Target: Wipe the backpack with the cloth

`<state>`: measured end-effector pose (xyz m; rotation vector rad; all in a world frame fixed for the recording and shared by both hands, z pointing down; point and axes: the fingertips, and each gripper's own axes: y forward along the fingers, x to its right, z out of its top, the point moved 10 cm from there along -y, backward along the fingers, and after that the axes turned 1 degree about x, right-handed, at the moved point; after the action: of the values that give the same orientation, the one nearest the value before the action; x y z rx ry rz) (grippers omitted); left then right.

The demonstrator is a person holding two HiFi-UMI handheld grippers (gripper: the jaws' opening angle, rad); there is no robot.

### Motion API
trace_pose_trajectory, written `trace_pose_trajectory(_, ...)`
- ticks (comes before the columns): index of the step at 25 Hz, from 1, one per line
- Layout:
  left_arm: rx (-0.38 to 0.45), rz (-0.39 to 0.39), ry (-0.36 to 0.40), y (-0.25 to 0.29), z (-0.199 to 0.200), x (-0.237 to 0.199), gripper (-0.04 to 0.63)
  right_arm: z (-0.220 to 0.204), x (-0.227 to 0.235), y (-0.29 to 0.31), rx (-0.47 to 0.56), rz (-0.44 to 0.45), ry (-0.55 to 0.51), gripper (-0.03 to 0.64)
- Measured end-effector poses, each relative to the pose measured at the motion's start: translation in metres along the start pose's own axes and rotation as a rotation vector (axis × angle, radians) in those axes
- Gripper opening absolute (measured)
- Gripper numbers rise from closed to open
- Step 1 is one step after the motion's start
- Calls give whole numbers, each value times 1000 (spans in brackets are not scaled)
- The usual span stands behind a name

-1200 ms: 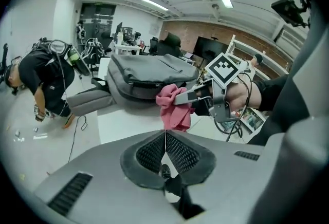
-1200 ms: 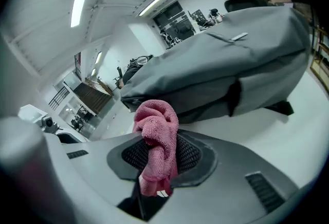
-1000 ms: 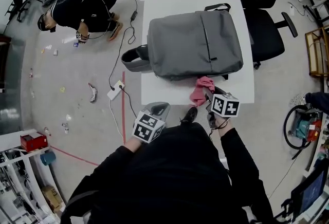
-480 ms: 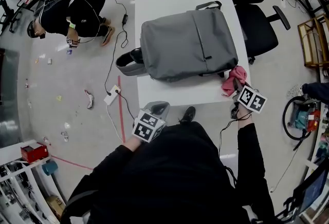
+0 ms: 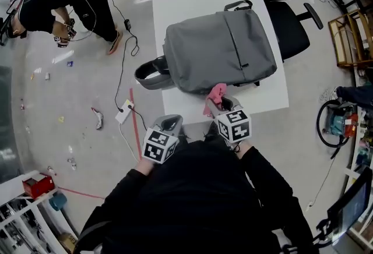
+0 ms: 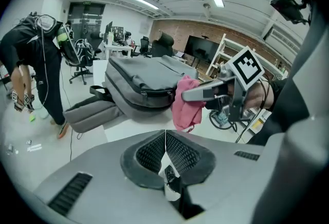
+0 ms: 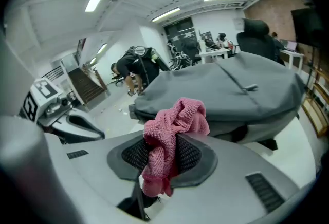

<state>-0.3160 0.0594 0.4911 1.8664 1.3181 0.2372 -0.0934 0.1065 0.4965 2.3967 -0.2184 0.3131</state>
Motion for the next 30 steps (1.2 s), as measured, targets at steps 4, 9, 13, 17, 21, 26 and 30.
trace_pose_trajectory(4,68,75,-24,-25,8,-26,20,-3,-56,38,-91,160,-128,109)
trace_pose_trajectory(9,78,97,-88,-32,19,-47,20,-29,-67,66,-213,315,-166,110)
trace_pose_trajectory(13,52,88,-73,-12,27,-30,20,-41,4,56,-239,180,10,109)
trace_pose_trajectory(17,16,41,-40,15,35,1,20,-51,92,21,-260,66,176,109)
trace_pose_trajectory(21,-4,27,43,30,45,24,20,-51,182,-29,-258,-101,238,109)
trace_pose_trajectory(26,-18,63,31,34,47,34,20,-53,270,-81,-181,-276,369,109)
trace_pose_trajectory(30,-28,69,29,35,47,37,20,-48,294,-98,-102,-434,433,109)
